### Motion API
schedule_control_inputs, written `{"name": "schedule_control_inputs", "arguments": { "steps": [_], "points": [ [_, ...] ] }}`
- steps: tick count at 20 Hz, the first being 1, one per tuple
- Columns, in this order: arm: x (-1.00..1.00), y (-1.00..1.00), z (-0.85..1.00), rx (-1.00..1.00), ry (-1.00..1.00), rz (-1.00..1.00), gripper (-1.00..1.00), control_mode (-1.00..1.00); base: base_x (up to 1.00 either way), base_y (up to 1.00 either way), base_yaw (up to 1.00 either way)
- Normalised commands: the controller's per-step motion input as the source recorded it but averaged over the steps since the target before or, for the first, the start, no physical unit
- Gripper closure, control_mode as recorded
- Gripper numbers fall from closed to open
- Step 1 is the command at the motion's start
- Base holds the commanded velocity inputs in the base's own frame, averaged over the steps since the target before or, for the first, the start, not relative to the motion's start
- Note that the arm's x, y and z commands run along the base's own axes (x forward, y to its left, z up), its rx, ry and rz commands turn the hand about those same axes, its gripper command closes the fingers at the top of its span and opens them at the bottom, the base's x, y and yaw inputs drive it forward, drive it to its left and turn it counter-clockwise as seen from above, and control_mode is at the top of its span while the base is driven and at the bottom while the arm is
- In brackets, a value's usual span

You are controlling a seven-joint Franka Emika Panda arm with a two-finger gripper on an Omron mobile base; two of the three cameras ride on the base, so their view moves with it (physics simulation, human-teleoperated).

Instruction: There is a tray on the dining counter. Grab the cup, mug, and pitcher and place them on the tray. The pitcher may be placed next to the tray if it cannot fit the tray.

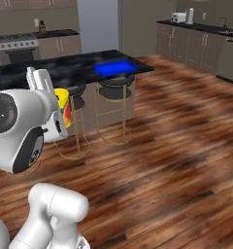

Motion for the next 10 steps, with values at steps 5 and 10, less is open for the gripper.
{"name": "schedule_control_inputs", "arguments": {
  "steps": [5,10],
  "points": [
    [0.00,0.00,0.00,0.00,0.00,0.00,1.00,1.00,0.36,-1.00,0.42],
    [0.00,0.00,0.00,0.00,0.00,0.00,1.00,1.00,0.35,-1.00,0.42]
  ]
}}
